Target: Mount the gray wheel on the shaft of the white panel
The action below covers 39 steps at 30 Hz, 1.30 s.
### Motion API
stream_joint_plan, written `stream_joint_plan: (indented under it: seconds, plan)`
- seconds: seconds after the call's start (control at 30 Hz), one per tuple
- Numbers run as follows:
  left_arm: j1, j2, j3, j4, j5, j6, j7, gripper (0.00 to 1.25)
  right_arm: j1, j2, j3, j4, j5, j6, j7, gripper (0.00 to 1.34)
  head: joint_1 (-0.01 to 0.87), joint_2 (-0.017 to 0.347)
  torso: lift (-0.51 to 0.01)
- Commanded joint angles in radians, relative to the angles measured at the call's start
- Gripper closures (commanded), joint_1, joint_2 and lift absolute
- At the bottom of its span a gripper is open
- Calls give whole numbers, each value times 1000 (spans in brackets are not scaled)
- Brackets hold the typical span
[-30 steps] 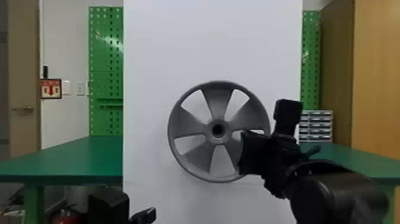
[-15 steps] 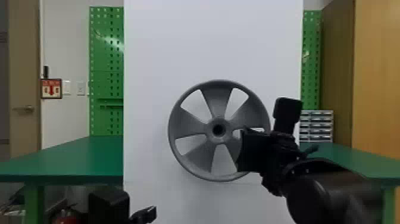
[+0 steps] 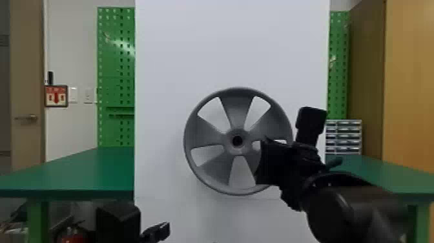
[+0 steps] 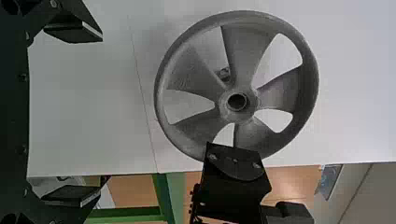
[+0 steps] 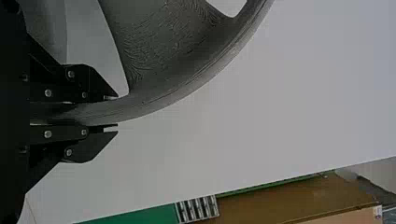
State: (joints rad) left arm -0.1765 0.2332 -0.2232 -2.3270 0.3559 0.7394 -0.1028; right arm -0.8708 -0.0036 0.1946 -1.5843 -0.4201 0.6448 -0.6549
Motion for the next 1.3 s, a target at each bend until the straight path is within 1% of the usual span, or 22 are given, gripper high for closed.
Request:
stream_joint_plan:
  seconds: [0.0, 0.27, 0.37, 0.57, 0.73, 0.87, 1.2, 1.27]
  plan:
    - [-1, 0, -1, 0, 0, 0, 0, 130, -2, 2, 11, 3, -2, -5, 0, 1211, 34, 32, -490]
    - [0, 1, -1, 0, 0, 0, 0, 130, -1, 1, 11, 10, -12, -14, 1, 1211, 34, 32, -490]
    - [2, 0, -1, 0, 0, 0, 0, 130, -1, -4, 14, 15, -14, -20, 1, 1211, 34, 32, -490]
    - [2, 0, -1, 0, 0, 0, 0, 130, -10, -10, 5, 47, -25, -33, 1, 1211, 34, 32, -490]
    - [2, 1, -1, 0, 0, 0, 0, 130, -13, -10, 9, 83, -31, -86, 3, 1211, 34, 32, -490]
    - [2, 0, -1, 0, 0, 0, 0, 130, -13, -9, 14, 116, -57, -134, 1, 1213, 34, 32, -490]
    - [2, 0, -1, 0, 0, 0, 0, 130, -10, -6, 20, 121, -60, -151, 1, 1211, 34, 32, -490]
    - [3, 0, -1, 0, 1, 0, 0, 130, -8, -6, 19, 121, -66, -157, 3, 1181, 34, 32, -490]
